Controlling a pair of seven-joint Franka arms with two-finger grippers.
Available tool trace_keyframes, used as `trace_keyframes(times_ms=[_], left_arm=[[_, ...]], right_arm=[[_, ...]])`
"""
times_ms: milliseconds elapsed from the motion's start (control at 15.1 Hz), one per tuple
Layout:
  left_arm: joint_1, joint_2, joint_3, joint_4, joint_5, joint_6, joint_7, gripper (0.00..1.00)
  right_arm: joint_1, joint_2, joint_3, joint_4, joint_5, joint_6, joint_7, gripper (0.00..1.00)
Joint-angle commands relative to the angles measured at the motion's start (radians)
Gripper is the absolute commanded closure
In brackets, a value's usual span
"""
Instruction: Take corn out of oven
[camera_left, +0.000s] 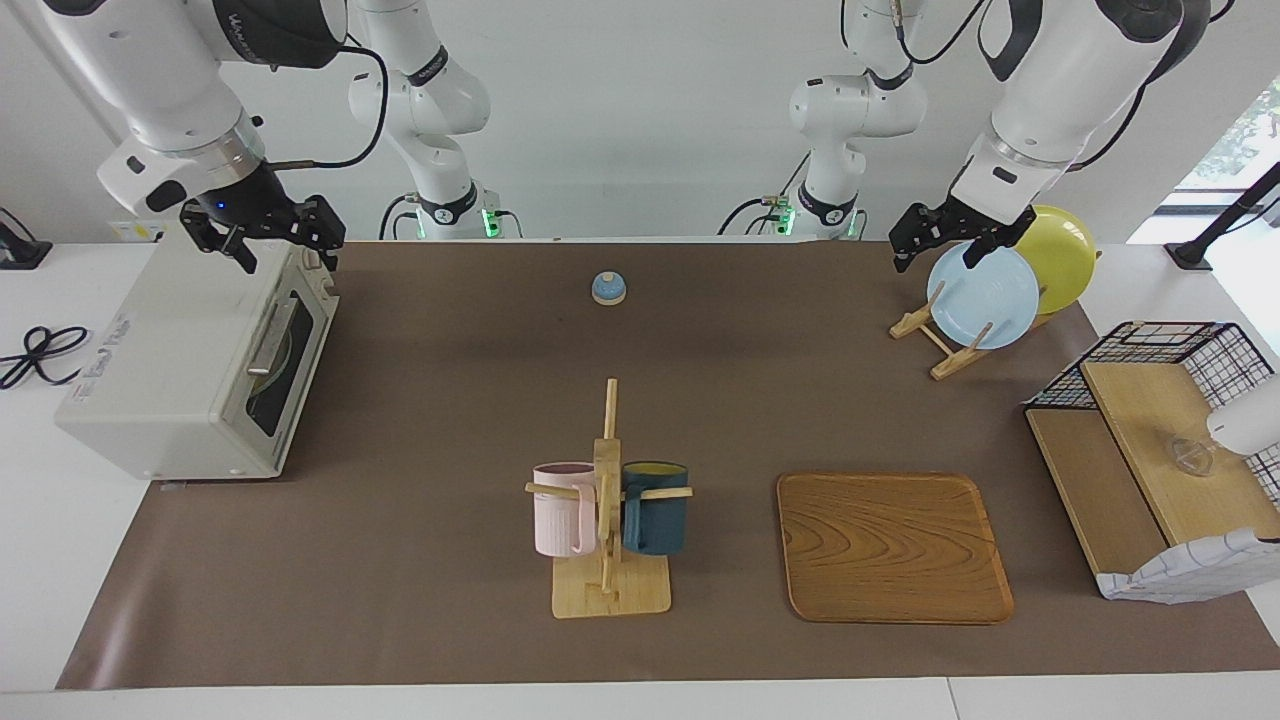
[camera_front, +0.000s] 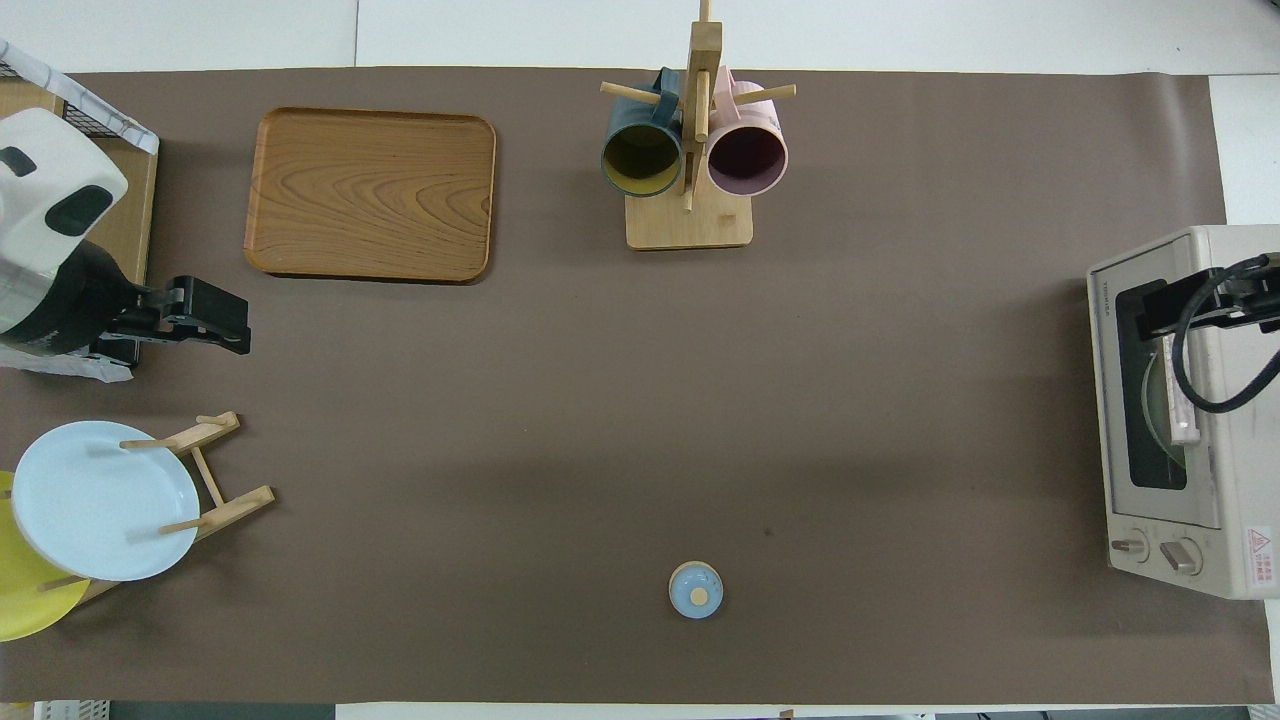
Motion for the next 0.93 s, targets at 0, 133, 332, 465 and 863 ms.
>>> trace_keyframes(times_ms=[0, 133, 332, 465, 863], left_arm=[[0.009, -0.001, -0.008, 0.01, 0.016, -0.018, 0.002, 0.0], [0.009, -0.001, -0.008, 0.01, 0.016, -0.018, 0.002, 0.0], [0.009, -0.001, -0.008, 0.01, 0.016, -0.018, 0.002, 0.0], [0.009, -0.001, -0.008, 0.01, 0.016, -0.018, 0.002, 0.0], [0.009, -0.001, -0.008, 0.01, 0.016, -0.02, 0.002, 0.0]], right_arm=[[-0.01, -0.003, 0.003, -0.001, 0.028, 0.013, 0.011, 0.0], [-0.012, -0.003, 0.003, -0.001, 0.028, 0.013, 0.009, 0.0], [-0.01, -0.003, 0.003, -0.001, 0.028, 0.011, 0.011, 0.0], [-0.009, -0.003, 0.003, -0.001, 0.026, 0.011, 0.012, 0.0], [-0.012, -0.01, 0.003, -0.013, 0.025, 0.007, -0.006, 0.0]])
